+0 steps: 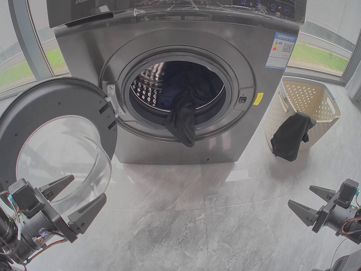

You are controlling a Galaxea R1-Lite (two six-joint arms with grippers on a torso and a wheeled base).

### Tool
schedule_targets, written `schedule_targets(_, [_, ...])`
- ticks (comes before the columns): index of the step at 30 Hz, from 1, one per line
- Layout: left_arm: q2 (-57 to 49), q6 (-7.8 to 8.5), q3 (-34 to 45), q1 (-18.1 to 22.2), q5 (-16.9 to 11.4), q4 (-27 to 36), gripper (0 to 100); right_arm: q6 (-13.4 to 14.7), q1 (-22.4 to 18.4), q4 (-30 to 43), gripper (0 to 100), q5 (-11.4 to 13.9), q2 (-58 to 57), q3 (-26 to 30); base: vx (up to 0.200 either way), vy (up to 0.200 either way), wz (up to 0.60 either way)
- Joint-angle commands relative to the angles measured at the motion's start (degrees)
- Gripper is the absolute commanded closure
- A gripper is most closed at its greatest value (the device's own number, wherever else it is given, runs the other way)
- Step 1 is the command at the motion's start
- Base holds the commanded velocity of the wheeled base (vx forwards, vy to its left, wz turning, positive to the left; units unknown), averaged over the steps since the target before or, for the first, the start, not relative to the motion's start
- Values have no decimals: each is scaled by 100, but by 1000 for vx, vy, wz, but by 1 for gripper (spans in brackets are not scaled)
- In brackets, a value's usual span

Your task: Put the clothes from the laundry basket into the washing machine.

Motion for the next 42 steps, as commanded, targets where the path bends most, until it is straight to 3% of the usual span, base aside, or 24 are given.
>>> schedule_targets(1, [258, -8, -43, -6, -36, -58, 0, 6, 6, -2, 0, -2, 265, -53, 200, 0, 0])
schedule_targets(7, [345, -26, -43, -6, -62, -155, 0, 15, 6, -11, 0, -2, 406, -88, 200, 0, 0])
schedule_targets(13, [433, 9, 1, 20, -71, -216, 0, 15, 6, -2, 0, 33, 476, -88, 0, 0, 0])
schedule_targets(18, [776, 9, -16, 3, -62, -269, 0, 15, -3, -11, 0, 68, 555, -123, 0, -200, 0])
schedule_targets(28, [1804, 1, 133, 3, -9, -1350, 0, 24, 6, -11, 0, 68, 863, -281, 0, -140, 0])
schedule_targets(42, [2385, -43, 54, 328, -53, -1763, 0, 41, 190, -564, 0, 191, 1373, -290, 157, 0, 0])
